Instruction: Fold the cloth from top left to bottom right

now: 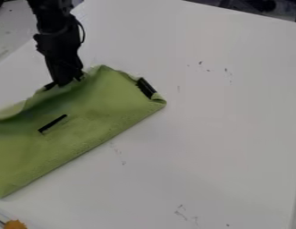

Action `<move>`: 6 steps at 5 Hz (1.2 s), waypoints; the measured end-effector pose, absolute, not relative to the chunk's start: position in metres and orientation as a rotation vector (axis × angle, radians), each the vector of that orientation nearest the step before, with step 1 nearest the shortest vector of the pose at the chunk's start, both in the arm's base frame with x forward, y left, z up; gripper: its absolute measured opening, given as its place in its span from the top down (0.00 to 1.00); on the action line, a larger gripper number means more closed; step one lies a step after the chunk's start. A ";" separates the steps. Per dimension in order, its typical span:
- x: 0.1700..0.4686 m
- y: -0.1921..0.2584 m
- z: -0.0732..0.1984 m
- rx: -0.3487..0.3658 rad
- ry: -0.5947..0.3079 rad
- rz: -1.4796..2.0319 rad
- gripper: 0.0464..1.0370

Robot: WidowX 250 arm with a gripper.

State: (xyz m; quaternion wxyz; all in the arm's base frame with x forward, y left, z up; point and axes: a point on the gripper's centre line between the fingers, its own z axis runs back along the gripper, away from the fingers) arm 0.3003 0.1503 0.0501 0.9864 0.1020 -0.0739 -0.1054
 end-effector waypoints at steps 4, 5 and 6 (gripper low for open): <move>0.288 0.112 0.033 0.147 -0.162 -0.169 0.96; 0.287 0.111 0.029 0.104 -0.182 -0.147 0.79; 0.285 0.109 0.027 0.073 -0.176 -0.126 0.51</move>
